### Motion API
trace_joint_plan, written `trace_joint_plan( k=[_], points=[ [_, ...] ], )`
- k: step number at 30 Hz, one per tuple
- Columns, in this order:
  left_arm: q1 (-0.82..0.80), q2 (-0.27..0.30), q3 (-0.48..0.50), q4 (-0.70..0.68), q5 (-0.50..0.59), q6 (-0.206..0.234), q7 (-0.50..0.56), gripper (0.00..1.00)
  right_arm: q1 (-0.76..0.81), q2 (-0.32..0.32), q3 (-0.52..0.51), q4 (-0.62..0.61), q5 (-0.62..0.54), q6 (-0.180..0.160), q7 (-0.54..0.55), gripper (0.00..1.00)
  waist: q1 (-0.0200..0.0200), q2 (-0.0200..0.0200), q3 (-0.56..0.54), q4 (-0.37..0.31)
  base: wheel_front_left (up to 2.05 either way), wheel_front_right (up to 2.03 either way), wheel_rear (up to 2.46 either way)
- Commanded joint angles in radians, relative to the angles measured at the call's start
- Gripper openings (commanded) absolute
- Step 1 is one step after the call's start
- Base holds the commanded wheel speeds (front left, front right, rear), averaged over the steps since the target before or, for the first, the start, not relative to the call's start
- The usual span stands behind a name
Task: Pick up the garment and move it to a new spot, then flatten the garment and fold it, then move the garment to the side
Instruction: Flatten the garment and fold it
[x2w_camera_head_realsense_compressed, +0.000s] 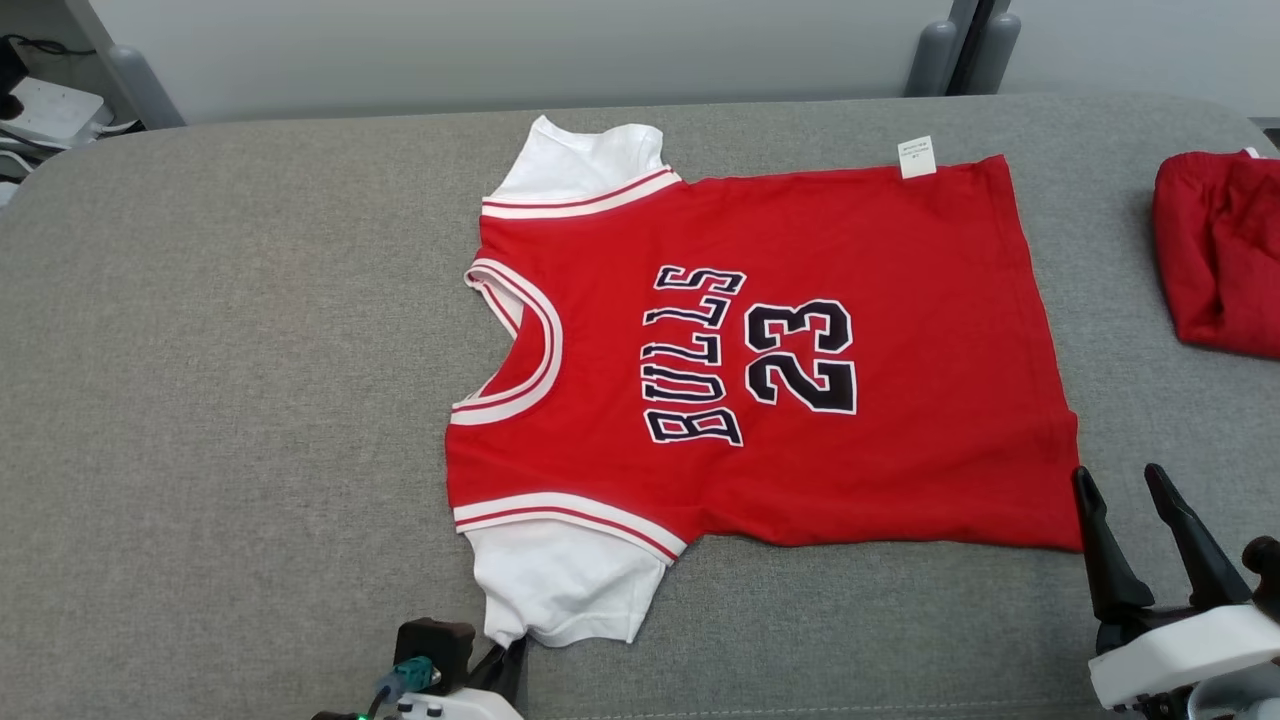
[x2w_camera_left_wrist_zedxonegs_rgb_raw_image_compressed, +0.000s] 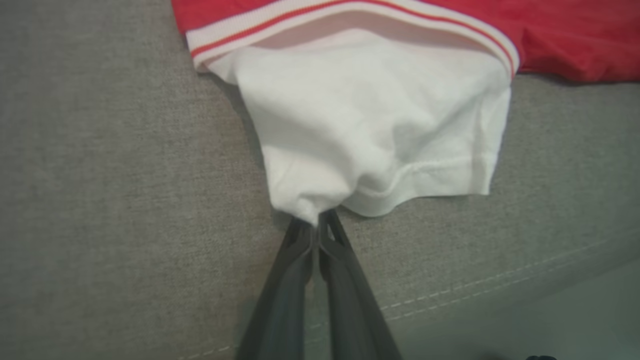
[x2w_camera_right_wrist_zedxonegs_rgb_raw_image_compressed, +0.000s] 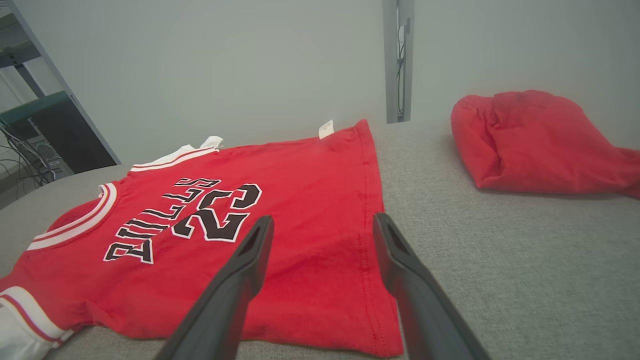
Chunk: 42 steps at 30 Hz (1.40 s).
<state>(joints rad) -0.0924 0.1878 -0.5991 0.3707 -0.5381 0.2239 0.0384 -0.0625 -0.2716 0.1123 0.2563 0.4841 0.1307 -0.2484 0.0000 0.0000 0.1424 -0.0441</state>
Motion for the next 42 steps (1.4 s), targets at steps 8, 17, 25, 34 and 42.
trace_joint_plan(
  k=[8,17,25,34,42],
  points=[
    [0.012,0.092,0.034,-0.140,0.009,0.004,0.036,0.00,-0.030,-0.029,0.018,0.198,0.069,0.000,-0.013,1.00,0.0000,0.0000,0.021,0.030,0.00,0.00,0.00],
    [0.023,0.121,0.039,-0.214,0.011,0.027,0.061,0.00,-0.129,-0.026,0.094,0.394,0.152,0.000,-0.001,1.00,0.0000,0.0000,0.038,0.042,0.00,0.00,0.00],
    [0.026,0.128,0.033,-0.235,0.009,0.032,0.072,0.00,-0.194,-0.042,0.168,0.480,0.195,0.000,-0.011,0.00,0.0000,0.0000,0.037,0.039,0.00,0.00,0.00],
    [0.044,0.165,0.060,-0.334,-0.049,0.000,0.100,0.00,-0.164,-0.089,0.154,0.388,0.200,0.000,-0.013,0.00,0.0000,0.0000,0.007,0.033,0.00,0.00,0.00],
    [0.151,0.290,0.068,-0.578,-0.108,0.000,0.247,0.00,-0.032,-0.186,0.194,0.243,0.253,0.000,0.018,0.00,0.0000,0.0000,-0.041,0.016,0.00,0.00,0.00]
  ],
)
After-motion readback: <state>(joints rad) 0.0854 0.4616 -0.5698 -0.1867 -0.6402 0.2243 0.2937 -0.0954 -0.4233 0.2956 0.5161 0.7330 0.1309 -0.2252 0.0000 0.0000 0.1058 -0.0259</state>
